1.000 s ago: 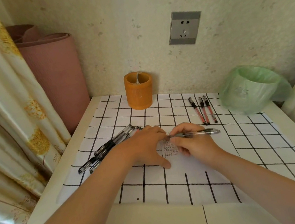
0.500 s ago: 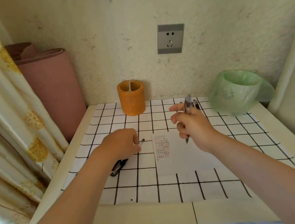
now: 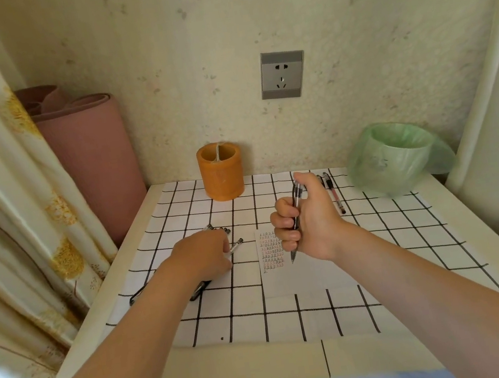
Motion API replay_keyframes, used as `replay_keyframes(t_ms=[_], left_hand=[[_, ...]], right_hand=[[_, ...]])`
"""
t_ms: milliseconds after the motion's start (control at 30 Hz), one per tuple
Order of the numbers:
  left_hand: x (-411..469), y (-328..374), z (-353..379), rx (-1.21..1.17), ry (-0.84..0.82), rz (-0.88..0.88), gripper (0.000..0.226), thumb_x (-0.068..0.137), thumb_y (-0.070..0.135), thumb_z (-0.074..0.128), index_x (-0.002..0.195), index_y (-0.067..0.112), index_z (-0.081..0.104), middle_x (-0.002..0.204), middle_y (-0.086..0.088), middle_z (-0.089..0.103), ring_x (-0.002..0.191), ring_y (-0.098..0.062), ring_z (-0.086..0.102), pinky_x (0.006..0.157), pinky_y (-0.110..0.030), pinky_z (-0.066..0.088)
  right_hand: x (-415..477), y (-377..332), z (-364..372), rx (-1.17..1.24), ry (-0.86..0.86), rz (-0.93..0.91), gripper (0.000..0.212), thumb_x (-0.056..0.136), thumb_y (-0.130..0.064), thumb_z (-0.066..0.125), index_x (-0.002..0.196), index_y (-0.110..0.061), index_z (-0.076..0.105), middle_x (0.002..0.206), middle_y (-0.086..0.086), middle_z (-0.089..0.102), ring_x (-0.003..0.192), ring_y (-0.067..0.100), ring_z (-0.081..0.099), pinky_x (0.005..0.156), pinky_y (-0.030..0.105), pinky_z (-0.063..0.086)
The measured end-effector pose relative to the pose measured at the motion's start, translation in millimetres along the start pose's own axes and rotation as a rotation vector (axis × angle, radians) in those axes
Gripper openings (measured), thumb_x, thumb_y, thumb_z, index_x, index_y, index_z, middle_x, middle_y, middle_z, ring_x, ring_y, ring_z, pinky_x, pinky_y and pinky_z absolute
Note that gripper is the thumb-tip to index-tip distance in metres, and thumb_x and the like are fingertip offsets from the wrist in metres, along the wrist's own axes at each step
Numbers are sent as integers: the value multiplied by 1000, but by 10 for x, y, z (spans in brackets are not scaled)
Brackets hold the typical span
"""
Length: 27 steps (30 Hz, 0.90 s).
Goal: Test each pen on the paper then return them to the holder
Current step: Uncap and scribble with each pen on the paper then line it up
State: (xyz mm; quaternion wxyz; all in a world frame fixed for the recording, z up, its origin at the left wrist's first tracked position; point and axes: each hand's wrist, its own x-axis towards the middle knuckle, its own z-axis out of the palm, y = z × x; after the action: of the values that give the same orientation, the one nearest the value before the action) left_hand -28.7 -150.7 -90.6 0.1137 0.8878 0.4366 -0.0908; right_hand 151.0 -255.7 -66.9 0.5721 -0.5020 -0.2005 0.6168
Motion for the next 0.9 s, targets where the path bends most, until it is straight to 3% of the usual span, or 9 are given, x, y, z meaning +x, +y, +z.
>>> replay_keyframes(t_ms=[133,200,300,400,467,567,667,833,900], left_hand=[[-3,5,-9,6,-4,-1,27,91,36,63,116,30,55,108,7,59,98,-14,57,75,-27,43],[1,8,-13,22,-6,-1,28,90,35,64,116,28,58,109,6,60,99,-15,58,78,-28,47],[10,6,-22,47,4,-2,27,91,35,64,116,26,61,111,4,62,101,-16,60,82,-30,50],[23,-8,-20,62,15,6,24,92,35,63,115,28,63,112,5,62,102,-16,60,81,-29,49],[33,-24,-17,53,19,13,24,92,34,62,115,29,63,112,6,62,102,-16,59,78,-28,47],[42,-60,-6,23,24,21,23,92,34,62,115,29,62,112,6,62,102,-16,59,79,-28,47],[46,-74,4,5,34,33,23,92,33,62,115,29,63,112,6,62,102,-16,59,83,-30,49],[64,-104,37,-15,50,49,23,92,34,62,115,30,62,112,7,62,102,-15,58,83,-30,49],[71,-121,41,-35,54,50,24,91,34,63,115,31,62,110,8,62,100,-14,58,79,-28,47]], right_hand=[[33,-11,-1,12,32,10,55,85,-66,37,59,-17,36,60,1,30,50,17,19,51,28,15],[89,3,12,-50,108,-12,53,90,-68,39,72,-18,44,59,1,39,48,15,22,50,27,15],[166,18,60,-199,205,-100,25,101,-40,40,93,-16,46,72,5,51,48,14,28,47,25,19],[224,13,100,-442,231,-186,19,101,-16,41,101,-14,60,87,8,56,59,15,44,47,28,39],[276,-10,97,-629,280,-301,19,99,-17,50,101,-18,69,103,11,67,77,15,54,64,29,51],[370,-73,25,-870,404,-558,16,96,-30,58,104,-28,72,78,0,65,68,10,53,64,28,45],[446,-96,-79,-1062,416,-753,22,99,-22,51,108,-30,70,72,-6,66,47,5,45,52,26,41],[525,-6,-155,-1269,351,-540,29,96,-23,43,105,-27,70,83,-10,67,68,13,63,64,29,50],[619,55,-240,-1429,383,-456,25,95,-20,47,108,-23,69,106,0,68,91,22,65,74,31,51]])
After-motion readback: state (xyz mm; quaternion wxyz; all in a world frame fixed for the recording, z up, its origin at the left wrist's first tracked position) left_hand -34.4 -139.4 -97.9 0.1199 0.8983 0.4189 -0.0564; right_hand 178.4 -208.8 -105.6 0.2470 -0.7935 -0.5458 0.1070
